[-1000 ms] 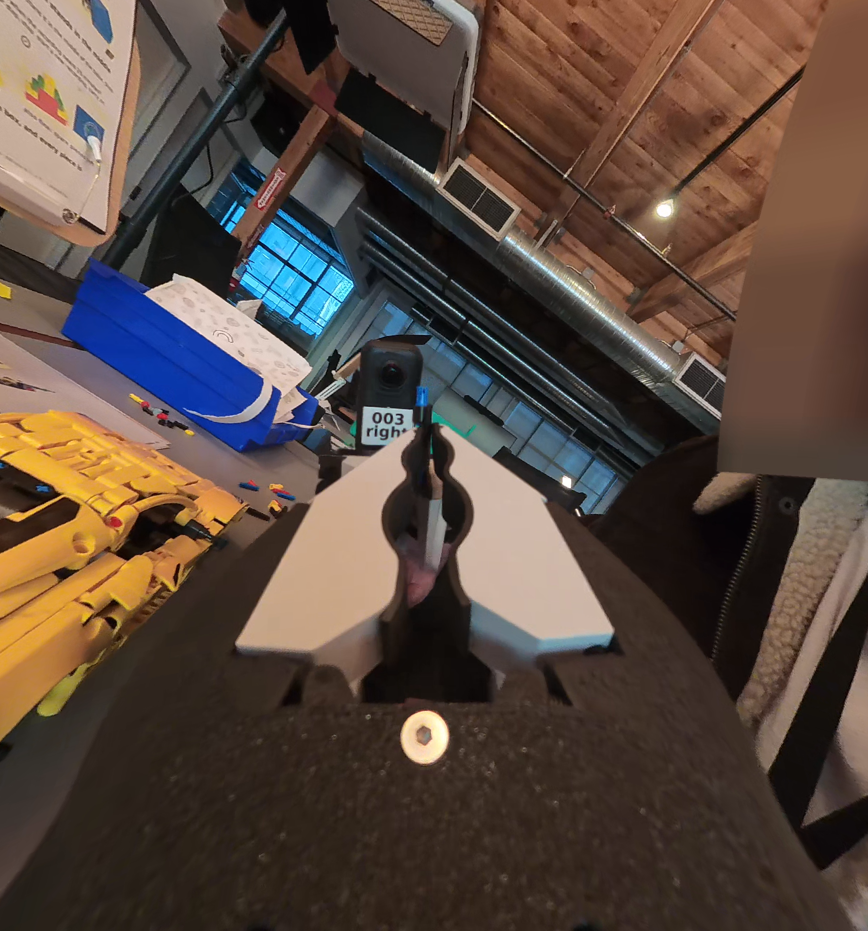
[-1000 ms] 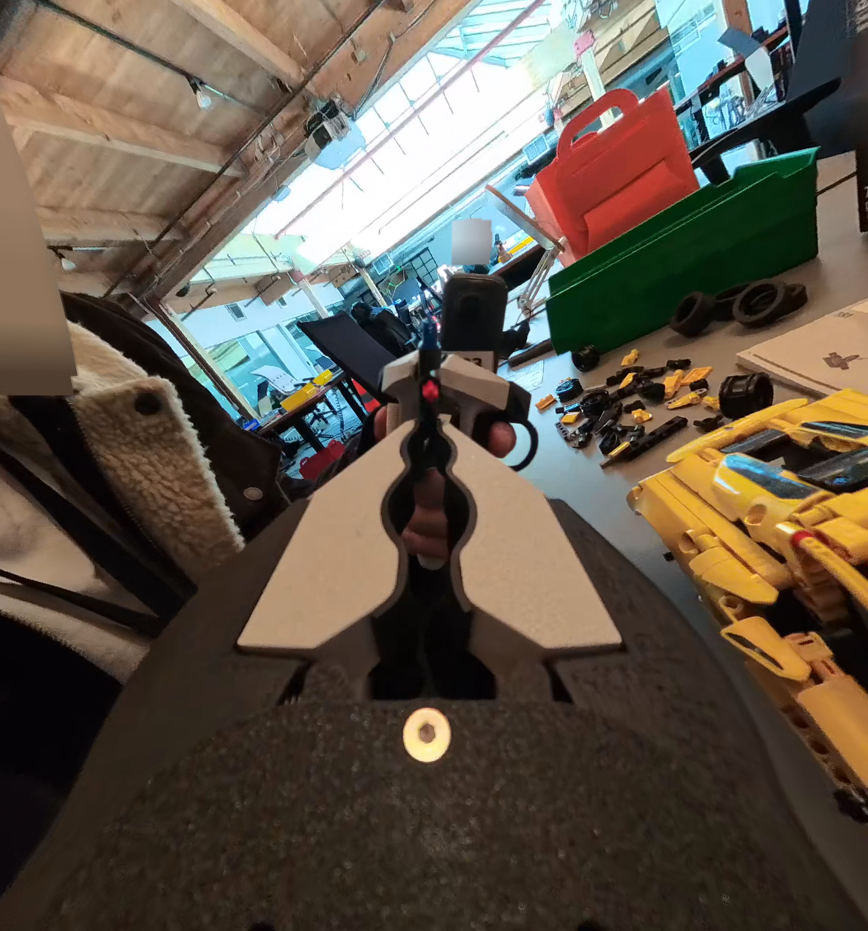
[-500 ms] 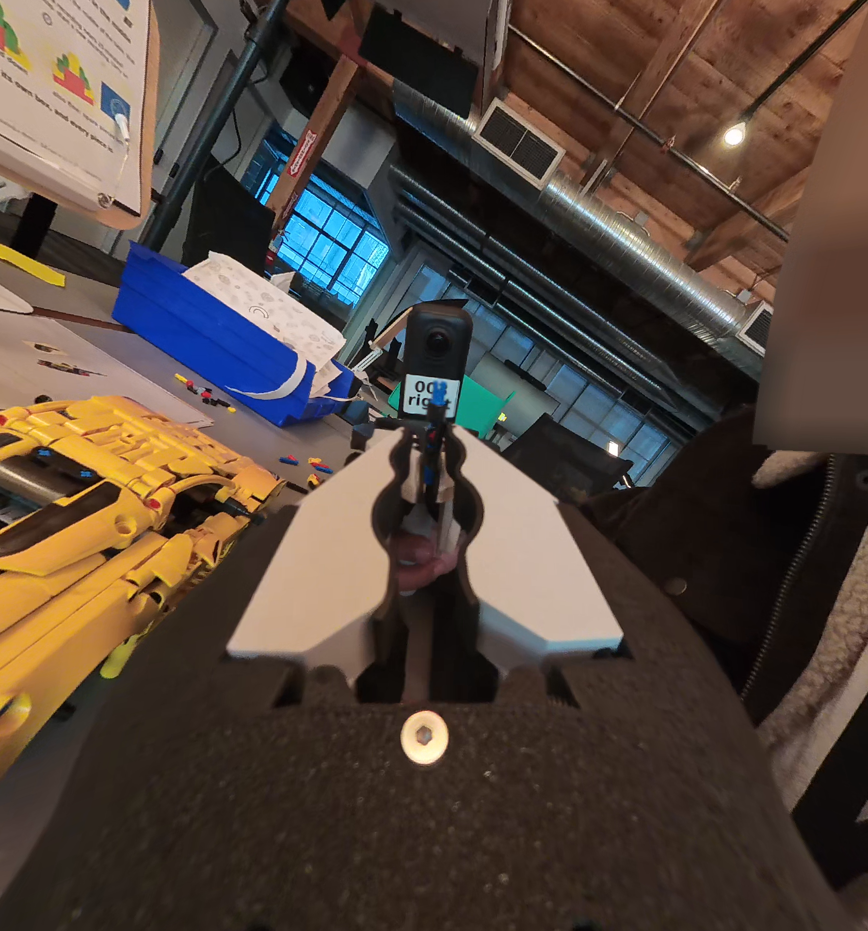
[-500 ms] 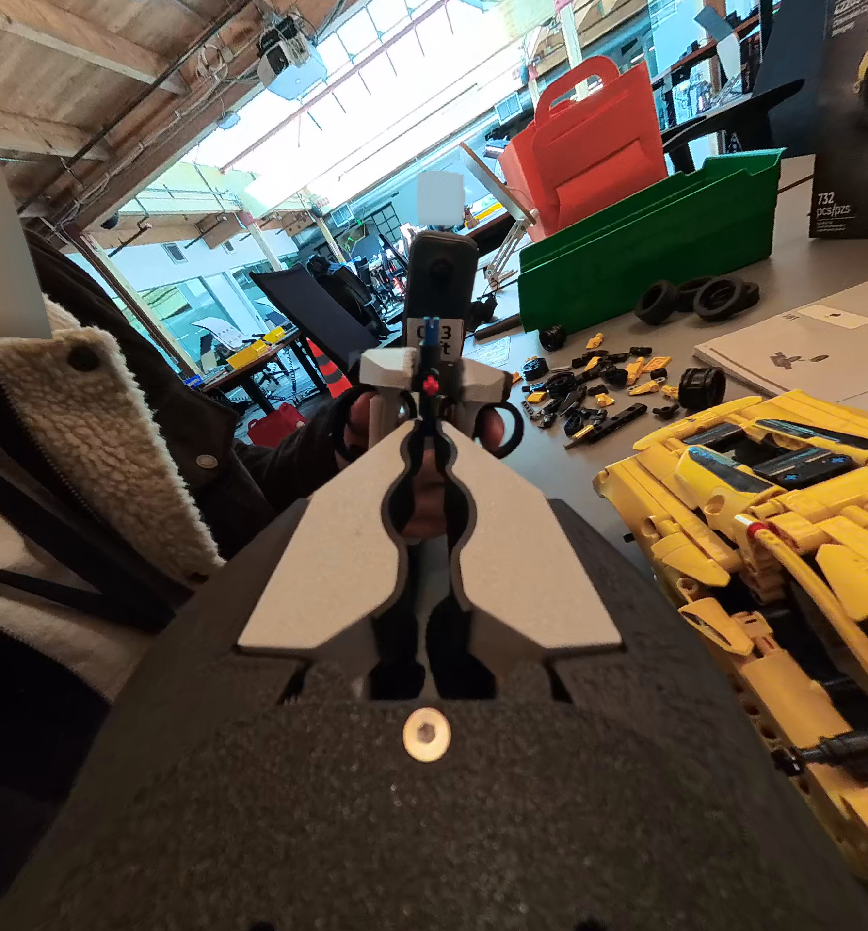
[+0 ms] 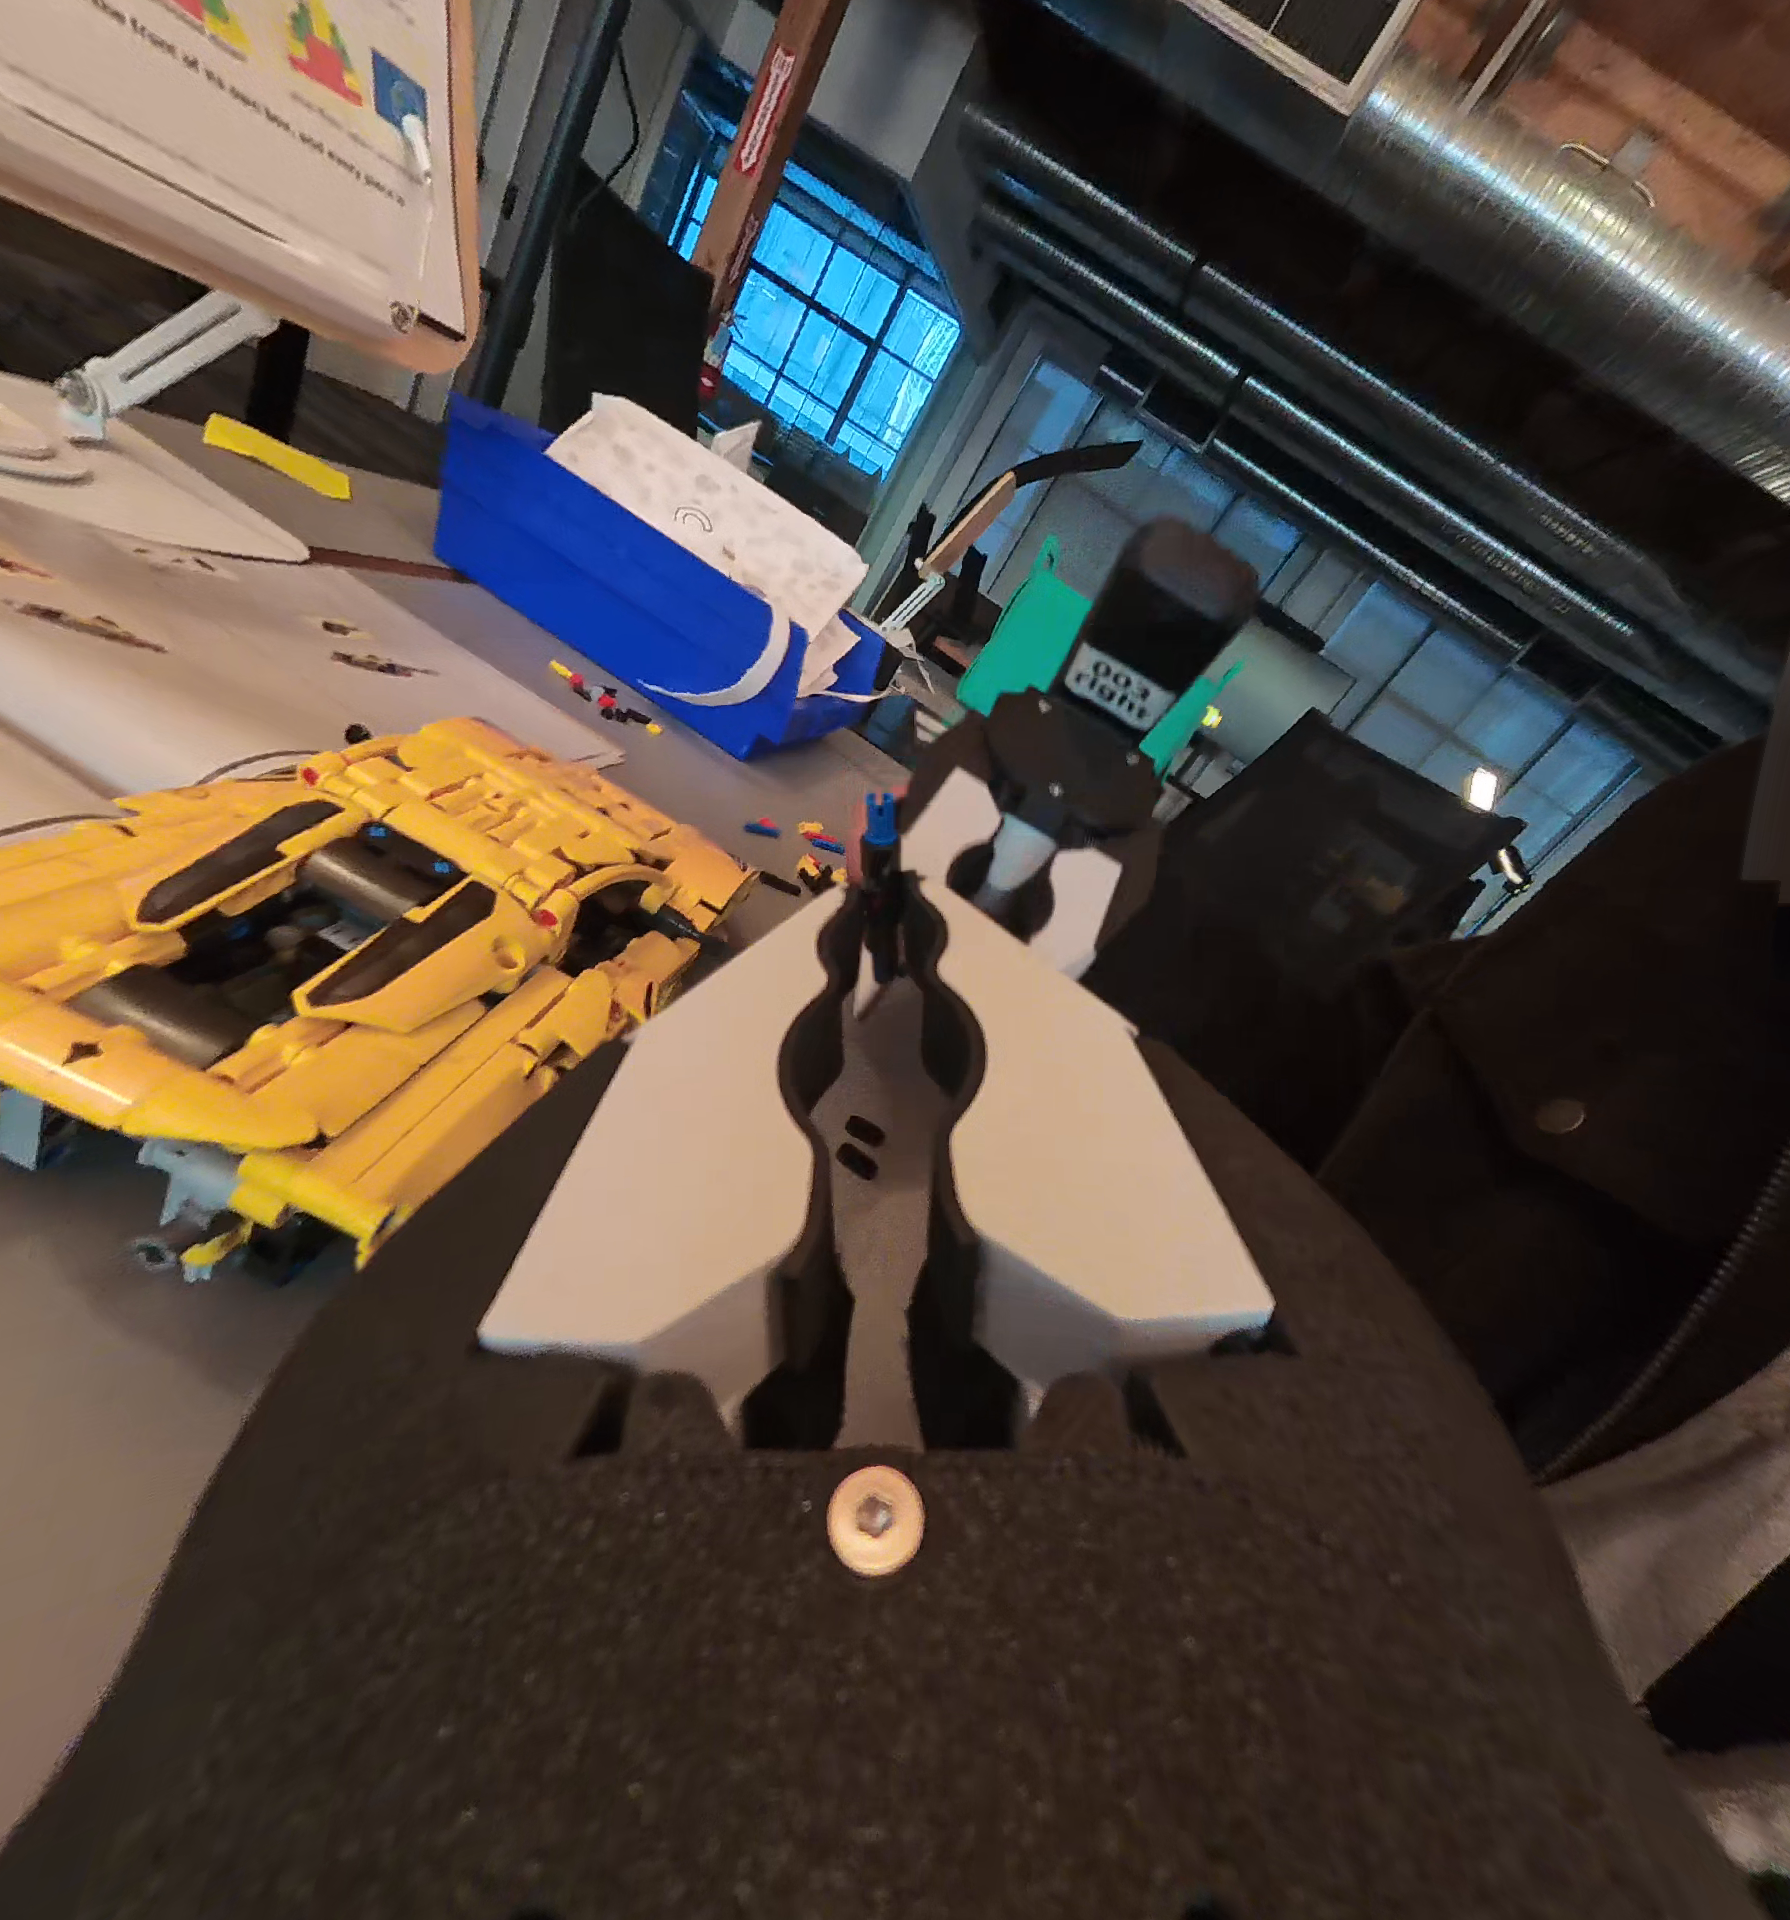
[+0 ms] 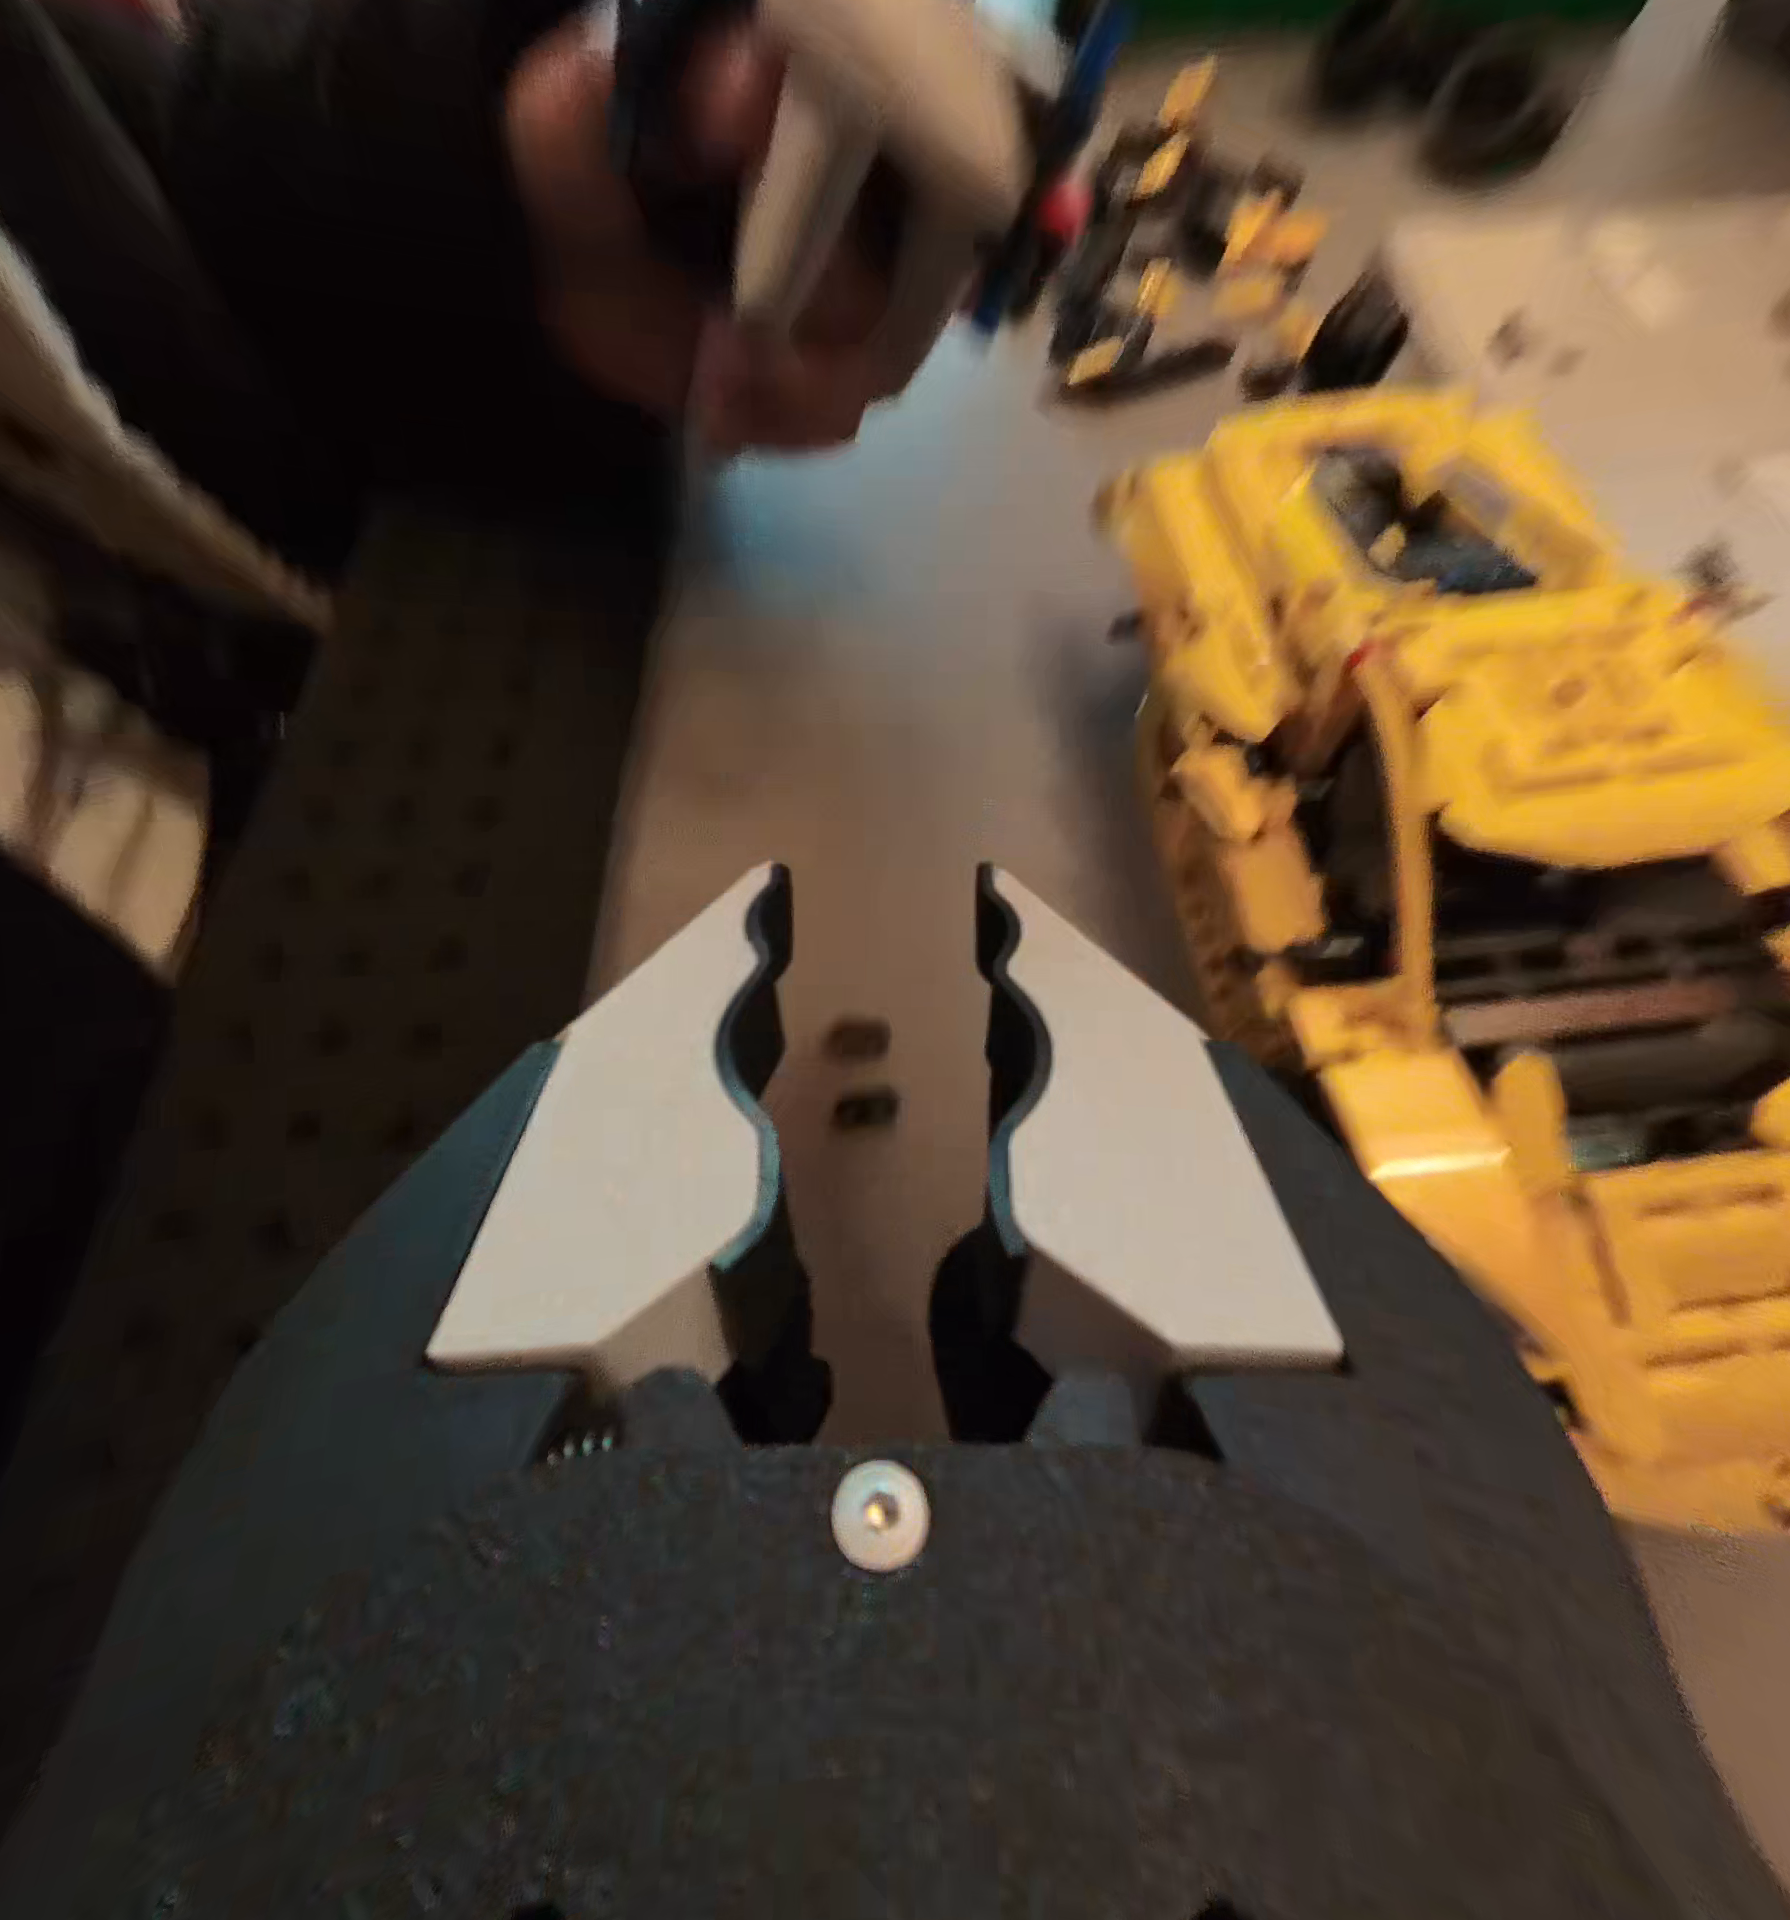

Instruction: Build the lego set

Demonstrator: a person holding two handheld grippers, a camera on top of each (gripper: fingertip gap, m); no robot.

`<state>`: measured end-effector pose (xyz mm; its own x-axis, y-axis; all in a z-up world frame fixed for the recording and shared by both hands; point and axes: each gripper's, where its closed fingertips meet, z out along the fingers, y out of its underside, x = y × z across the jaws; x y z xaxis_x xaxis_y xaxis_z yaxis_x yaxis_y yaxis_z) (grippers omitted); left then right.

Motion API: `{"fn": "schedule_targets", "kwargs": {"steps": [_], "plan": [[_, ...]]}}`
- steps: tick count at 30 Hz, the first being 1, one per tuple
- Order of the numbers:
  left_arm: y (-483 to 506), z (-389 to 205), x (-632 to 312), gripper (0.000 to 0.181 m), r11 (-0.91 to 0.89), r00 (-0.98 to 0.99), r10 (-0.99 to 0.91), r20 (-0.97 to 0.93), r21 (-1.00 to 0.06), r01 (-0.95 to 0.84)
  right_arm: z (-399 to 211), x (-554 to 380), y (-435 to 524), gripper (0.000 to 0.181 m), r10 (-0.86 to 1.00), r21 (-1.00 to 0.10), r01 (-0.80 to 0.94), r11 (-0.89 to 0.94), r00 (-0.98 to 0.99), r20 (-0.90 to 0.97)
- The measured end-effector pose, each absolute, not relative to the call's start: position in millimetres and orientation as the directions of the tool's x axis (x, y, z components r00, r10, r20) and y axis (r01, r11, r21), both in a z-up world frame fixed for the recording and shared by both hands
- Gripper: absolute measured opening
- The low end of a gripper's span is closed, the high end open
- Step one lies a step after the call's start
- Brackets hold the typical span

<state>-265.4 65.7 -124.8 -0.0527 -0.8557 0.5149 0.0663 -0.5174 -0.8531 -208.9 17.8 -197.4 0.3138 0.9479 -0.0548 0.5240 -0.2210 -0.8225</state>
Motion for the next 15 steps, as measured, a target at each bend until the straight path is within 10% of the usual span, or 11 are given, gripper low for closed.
{"fn": "schedule_targets", "kwargs": {"steps": [15], "plan": [[60.8, -138.5, -257.1, 0.006, -0.598, -0.084, -0.799, 0.596, -0.801, 0.002, -248.4, -177.7, -2.2, 0.02, 0.954, -0.684, 0.688, -0.245, 0.295, -0.044]]}}
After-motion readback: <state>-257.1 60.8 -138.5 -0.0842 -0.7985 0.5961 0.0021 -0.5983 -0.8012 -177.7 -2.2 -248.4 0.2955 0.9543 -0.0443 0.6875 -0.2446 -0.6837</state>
